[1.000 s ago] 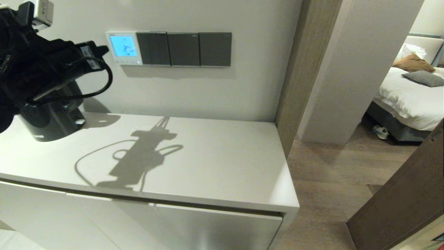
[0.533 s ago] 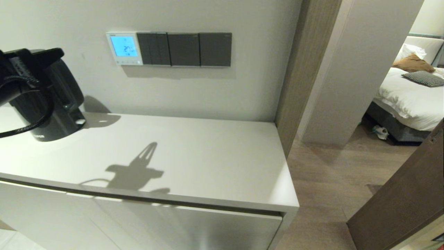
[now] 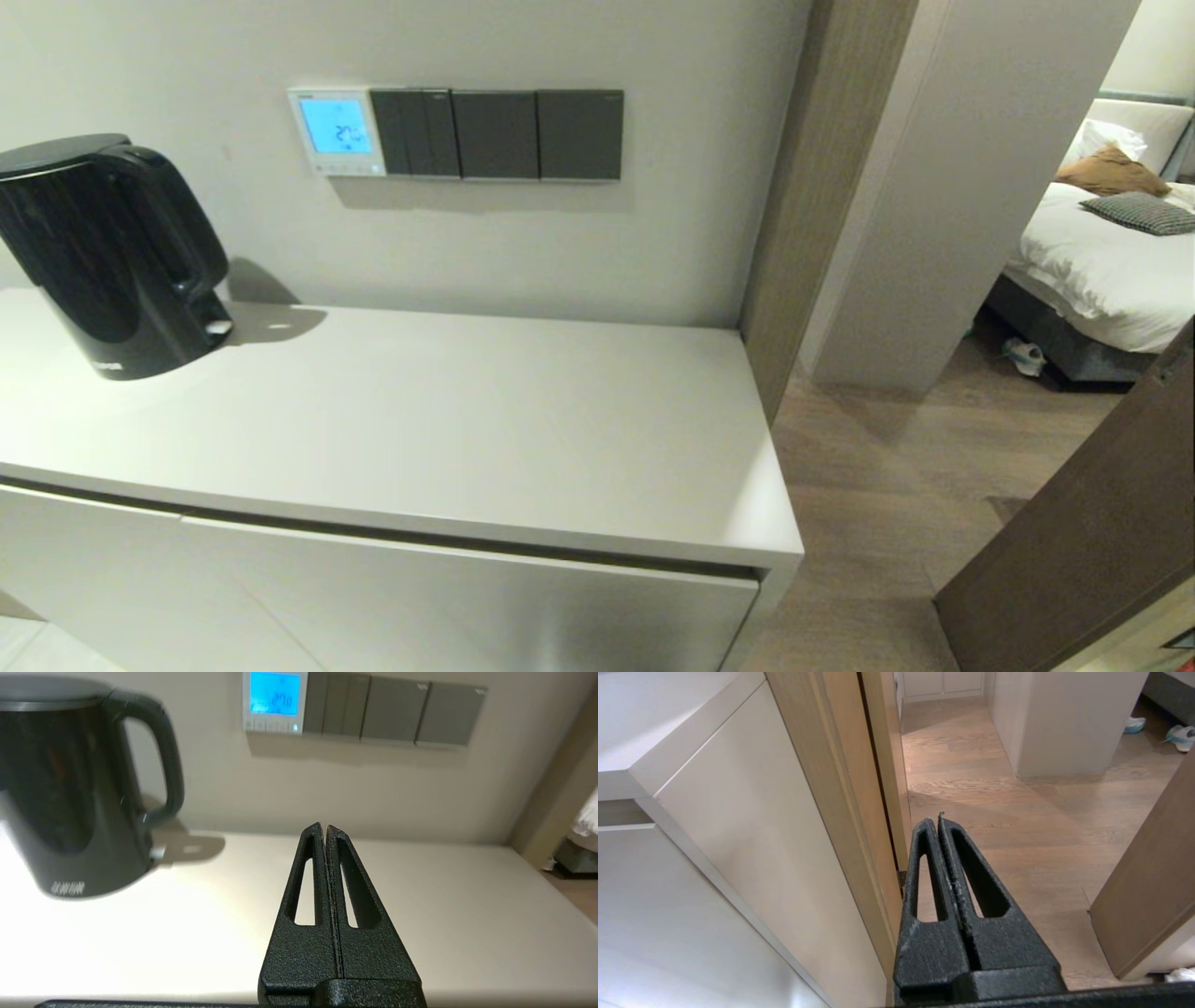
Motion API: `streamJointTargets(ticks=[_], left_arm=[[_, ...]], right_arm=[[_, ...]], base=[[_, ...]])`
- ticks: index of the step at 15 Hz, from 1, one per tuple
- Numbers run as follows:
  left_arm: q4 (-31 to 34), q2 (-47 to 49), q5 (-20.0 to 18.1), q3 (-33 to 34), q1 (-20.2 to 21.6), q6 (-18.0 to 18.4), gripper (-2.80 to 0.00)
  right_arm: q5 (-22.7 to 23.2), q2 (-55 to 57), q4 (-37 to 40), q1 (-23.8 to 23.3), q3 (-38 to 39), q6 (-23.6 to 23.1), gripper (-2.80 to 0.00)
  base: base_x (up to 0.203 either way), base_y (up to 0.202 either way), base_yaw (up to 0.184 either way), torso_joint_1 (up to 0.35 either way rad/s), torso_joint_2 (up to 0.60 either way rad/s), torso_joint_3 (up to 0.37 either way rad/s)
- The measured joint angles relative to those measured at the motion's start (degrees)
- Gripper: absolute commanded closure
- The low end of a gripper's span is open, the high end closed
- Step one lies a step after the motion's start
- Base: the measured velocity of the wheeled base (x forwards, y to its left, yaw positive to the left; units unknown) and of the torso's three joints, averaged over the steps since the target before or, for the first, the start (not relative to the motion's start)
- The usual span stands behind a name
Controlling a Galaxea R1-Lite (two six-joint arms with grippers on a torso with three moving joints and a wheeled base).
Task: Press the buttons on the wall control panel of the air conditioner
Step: Turn off the central air conditioner
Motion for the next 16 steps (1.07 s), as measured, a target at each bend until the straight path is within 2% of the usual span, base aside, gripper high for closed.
streamJointTargets(ticks=[7, 12, 16], left_arm=[[6.77, -17.02, 2.96, 14.16, 0.06, 0.15, 0.00], [8.70, -22.27, 7.71, 18.87, 0.92, 0.87, 0.00], [8.73, -24.67, 7.77, 20.99, 4.44, 2.37, 0.00]], right_arm=[[0.00, 0.00, 0.01, 0.00, 0.00, 0.01, 0.00], [-0.01, 0.00, 0.01, 0.00, 0.00, 0.01, 0.00], [0.00, 0.00, 0.01, 0.00, 0.00, 0.01, 0.00]], base=[[0.000, 0.000, 0.000, 0.000, 0.00, 0.000], [0.000, 0.000, 0.000, 0.000, 0.00, 0.000], [0.000, 0.000, 0.000, 0.000, 0.00, 0.000]])
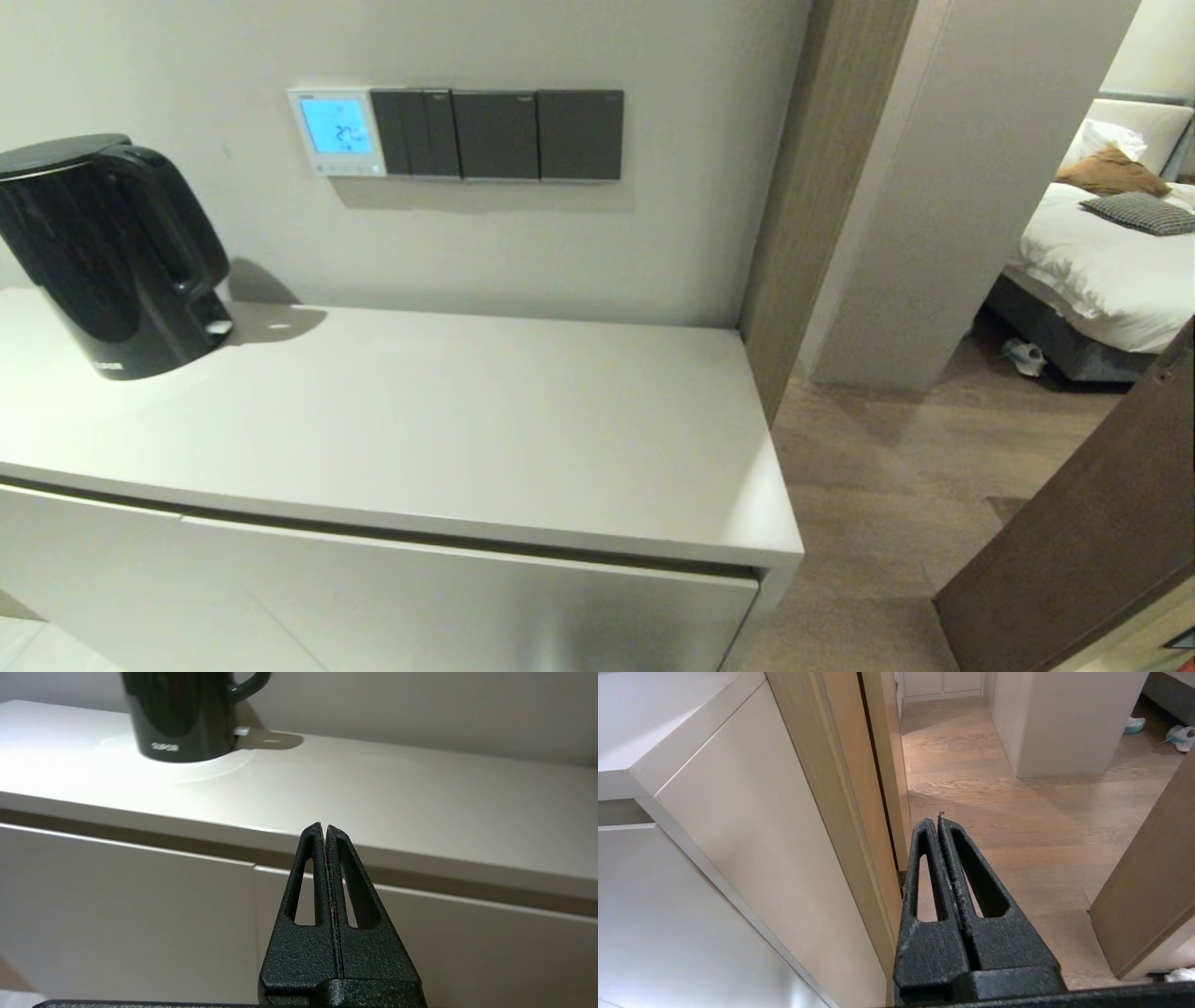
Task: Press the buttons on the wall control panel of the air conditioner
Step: Turn off the central air conditioner
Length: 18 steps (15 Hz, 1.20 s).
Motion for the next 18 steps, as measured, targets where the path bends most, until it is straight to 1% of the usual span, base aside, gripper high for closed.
streamJointTargets(ticks=[3, 6, 8, 13, 15, 18], left_arm=[[-0.11, -2.31, -0.22, 2.88, 1.31, 3.19, 0.00], [-0.77, -3.65, -0.37, 6.22, 1.47, 3.54, 0.00], [-1.77, -4.38, -0.17, 8.75, 1.43, 4.49, 0.00], [-0.79, -6.88, 0.22, 9.82, 0.86, 5.13, 0.00], [1.93, -9.79, -0.18, 9.82, 0.38, 5.54, 0.00], [10.60, -15.30, -1.19, 9.79, 0.01, 6.86, 0.00]], right_arm=[[0.00, 0.00, -0.02, 0.00, 0.00, 0.00, 0.00], [0.00, 0.00, 0.00, 0.00, 0.00, 0.00, 0.00], [-0.02, 0.00, -0.02, 0.00, 0.00, 0.00, 0.00], [0.01, 0.00, 0.00, 0.00, 0.00, -0.01, 0.00], [0.01, 0.00, -0.02, 0.00, 0.00, -0.01, 0.00], [0.01, 0.00, -0.02, 0.00, 0.00, -0.01, 0.00]], base=[[0.000, 0.000, 0.000, 0.000, 0.00, 0.000], [0.000, 0.000, 0.000, 0.000, 0.00, 0.000], [0.000, 0.000, 0.000, 0.000, 0.00, 0.000], [0.000, 0.000, 0.000, 0.000, 0.00, 0.000], [0.000, 0.000, 0.000, 0.000, 0.00, 0.000], [0.000, 0.000, 0.000, 0.000, 0.00, 0.000]])
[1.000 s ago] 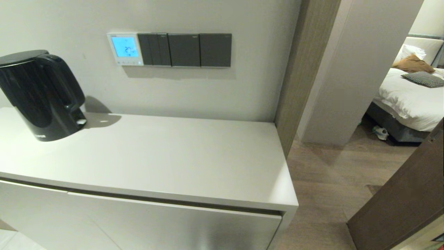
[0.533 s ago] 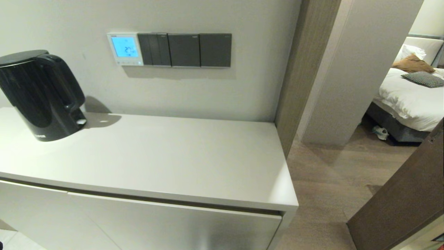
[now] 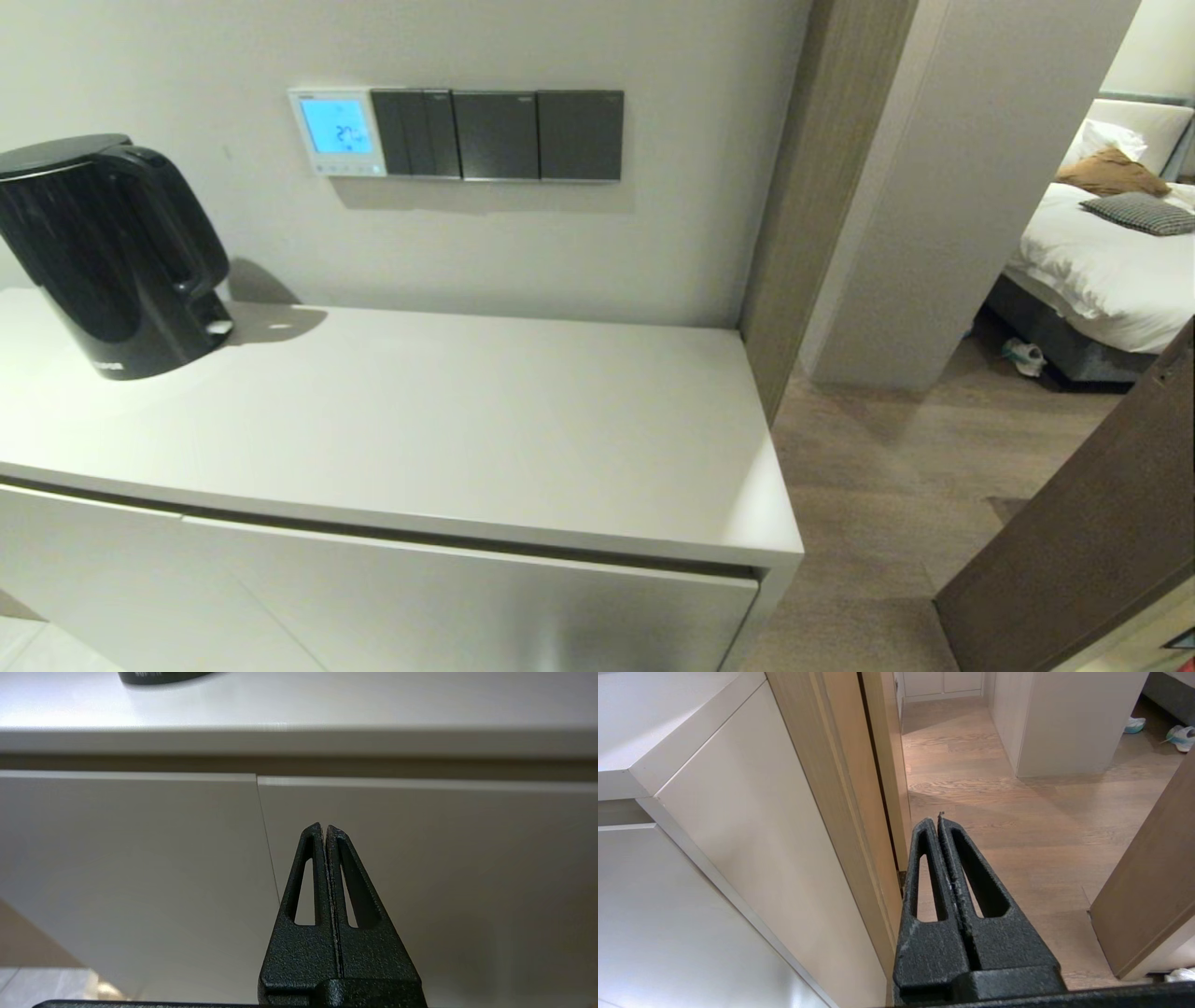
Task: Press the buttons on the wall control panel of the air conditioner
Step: Turn off the central air conditioner
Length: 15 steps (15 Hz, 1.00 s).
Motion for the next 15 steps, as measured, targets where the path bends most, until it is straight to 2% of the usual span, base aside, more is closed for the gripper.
streamJointTargets(ticks=[4, 15], left_arm=[[4.31, -2.27, -0.17, -0.04, -0.11, -0.03, 0.00], [4.99, -2.70, -0.09, 0.07, -0.27, -1.76, 0.00]], right_arm=[[-0.01, 0.00, 0.00, 0.00, 0.00, 0.00, 0.00], [-0.01, 0.00, 0.02, 0.00, 0.00, 0.01, 0.00]], base=[[0.000, 0.000, 0.000, 0.000, 0.00, 0.000], [0.000, 0.000, 0.000, 0.000, 0.00, 0.000]])
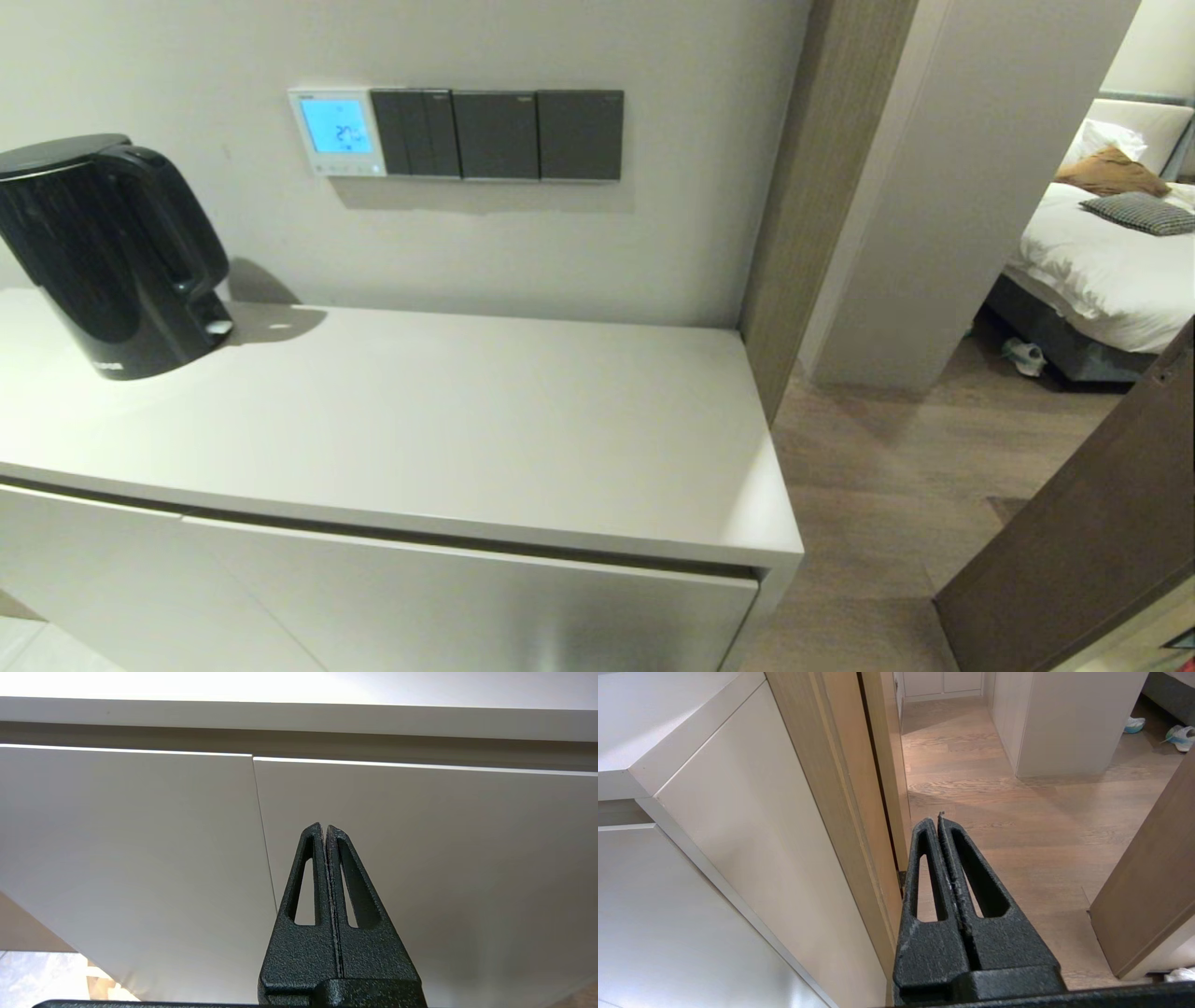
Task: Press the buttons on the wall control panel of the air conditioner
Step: Turn off the central air conditioner
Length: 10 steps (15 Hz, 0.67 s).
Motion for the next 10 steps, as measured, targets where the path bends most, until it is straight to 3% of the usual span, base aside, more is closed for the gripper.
streamJointTargets(ticks=[10], left_arm=[[-0.05, 0.00, 0.00, 0.00, -0.09, -0.78, 0.00]], right_arm=[[0.00, 0.00, -0.02, 0.00, 0.00, -0.01, 0.00]], base=[[0.000, 0.000, 0.000, 0.000, 0.00, 0.000]])
